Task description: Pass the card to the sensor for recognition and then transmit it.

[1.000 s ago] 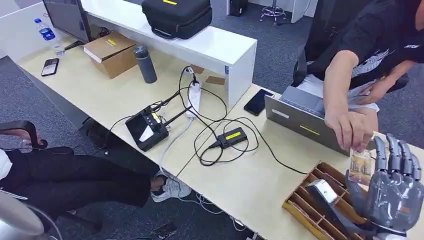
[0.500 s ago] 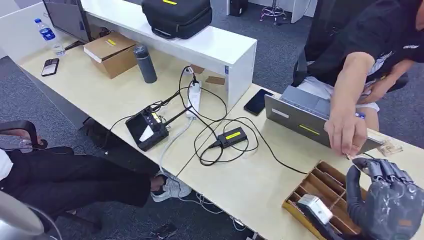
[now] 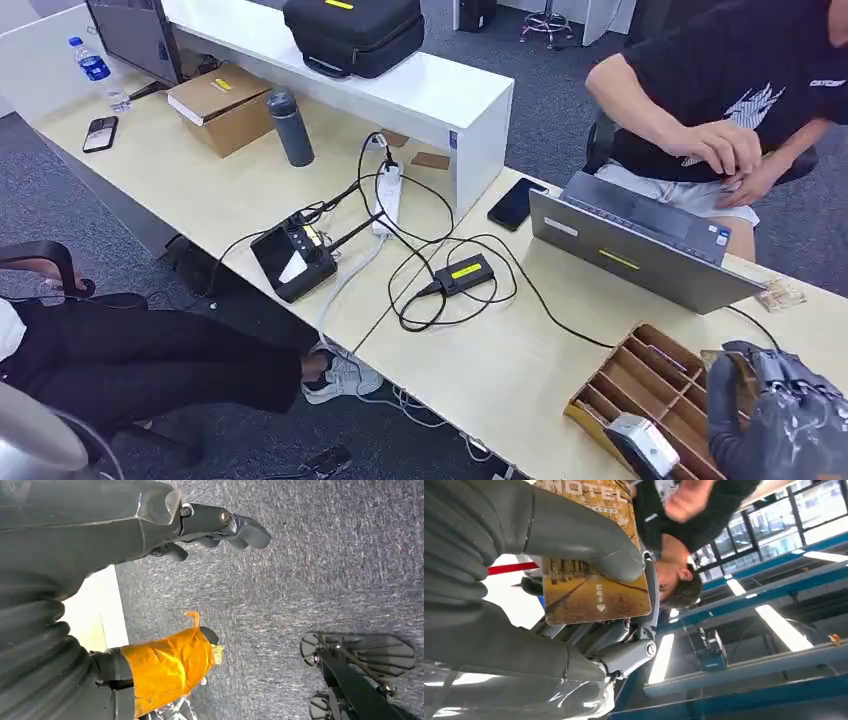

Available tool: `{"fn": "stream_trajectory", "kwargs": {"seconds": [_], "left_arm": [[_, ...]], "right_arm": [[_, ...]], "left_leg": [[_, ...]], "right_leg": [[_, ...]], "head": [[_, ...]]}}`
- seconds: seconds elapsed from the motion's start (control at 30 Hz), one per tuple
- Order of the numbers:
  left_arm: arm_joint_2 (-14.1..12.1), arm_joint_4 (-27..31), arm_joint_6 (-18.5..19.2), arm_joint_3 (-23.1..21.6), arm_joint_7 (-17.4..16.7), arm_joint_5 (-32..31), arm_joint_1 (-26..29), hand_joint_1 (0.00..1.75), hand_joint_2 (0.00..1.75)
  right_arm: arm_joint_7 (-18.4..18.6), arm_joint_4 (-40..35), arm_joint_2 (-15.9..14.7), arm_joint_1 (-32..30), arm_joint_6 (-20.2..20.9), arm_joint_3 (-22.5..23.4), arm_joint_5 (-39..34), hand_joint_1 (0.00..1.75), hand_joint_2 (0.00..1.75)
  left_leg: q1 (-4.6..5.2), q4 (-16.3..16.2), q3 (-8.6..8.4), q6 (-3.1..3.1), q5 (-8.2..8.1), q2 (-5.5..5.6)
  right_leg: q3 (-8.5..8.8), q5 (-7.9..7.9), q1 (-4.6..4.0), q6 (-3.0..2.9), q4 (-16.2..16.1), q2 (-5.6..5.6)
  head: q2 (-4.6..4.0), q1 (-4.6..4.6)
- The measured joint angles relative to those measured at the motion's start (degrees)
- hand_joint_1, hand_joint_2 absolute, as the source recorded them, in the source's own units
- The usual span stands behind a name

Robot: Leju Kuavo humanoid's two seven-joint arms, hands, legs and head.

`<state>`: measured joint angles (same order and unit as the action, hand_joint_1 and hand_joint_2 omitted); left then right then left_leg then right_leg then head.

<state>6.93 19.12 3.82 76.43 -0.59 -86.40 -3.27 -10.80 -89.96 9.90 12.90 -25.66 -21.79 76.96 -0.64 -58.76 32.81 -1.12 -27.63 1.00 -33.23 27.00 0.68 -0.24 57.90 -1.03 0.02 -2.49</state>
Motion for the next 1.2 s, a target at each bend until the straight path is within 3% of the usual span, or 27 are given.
{"fn": "stream_trajectory", "kwargs": {"seconds": [0.13,0.37,0.57,0.87,1.0,1.2], "left_arm": [[0.1,0.0,-0.2,0.2,-0.4,0.6,0.1,0.00,1.75],[0.8,0.0,-0.3,1.6,-0.6,1.7,0.2,0.00,1.75],[1.4,0.2,-0.6,2.9,-1.0,2.4,0.2,0.00,1.75],[1.7,0.3,-0.7,3.8,-1.0,2.8,0.2,0.00,1.75],[1.6,0.3,-0.7,4.1,-1.0,2.7,0.1,0.00,1.75],[1.5,0.3,-0.7,4.1,-1.0,2.4,-0.1,0.00,1.75]], "right_arm": [[-0.2,-0.4,-0.5,-2.0,-0.6,2.3,-1.7,1.75,1.75],[-4.2,-3.0,-0.6,-8.0,-0.3,9.7,-9.8,1.75,1.75],[-6.3,-6.4,0.3,-13.4,2.8,16.8,-16.4,1.75,1.75],[-5.9,-8.2,1.2,-16.6,5.9,22.6,-15.1,1.75,1.75],[-0.2,-8.2,1.5,-16.6,11.3,24.1,-10.8,1.75,1.75],[9.3,-3.5,1.9,-15.0,15.4,26.6,0.8,1.75,1.75]], "left_leg": [[0.00,0.0,0.00,0.00,0.00,0.00],[0.01,0.0,0.05,0.01,-0.01,0.04],[0.01,0.0,0.07,0.04,-0.06,0.04],[0.00,0.0,0.06,0.04,-0.05,0.02],[0.00,0.0,0.07,0.04,-0.05,0.02],[0.01,0.0,0.07,0.04,-0.05,0.02]], "right_leg": [[-0.01,0.00,0.00,0.00,0.0,0.00],[-0.01,0.00,0.00,0.00,0.0,0.06],[-0.03,0.01,0.01,0.01,0.0,0.07],[-0.03,0.01,0.00,0.01,0.0,0.06],[-0.03,0.01,0.00,0.01,0.0,0.07],[-0.03,0.01,0.01,0.01,0.0,0.06]], "head": [[0.00,0.00],[0.00,0.00],[0.00,-0.02],[0.00,0.00],[0.00,-0.02],[-0.02,0.00]]}}
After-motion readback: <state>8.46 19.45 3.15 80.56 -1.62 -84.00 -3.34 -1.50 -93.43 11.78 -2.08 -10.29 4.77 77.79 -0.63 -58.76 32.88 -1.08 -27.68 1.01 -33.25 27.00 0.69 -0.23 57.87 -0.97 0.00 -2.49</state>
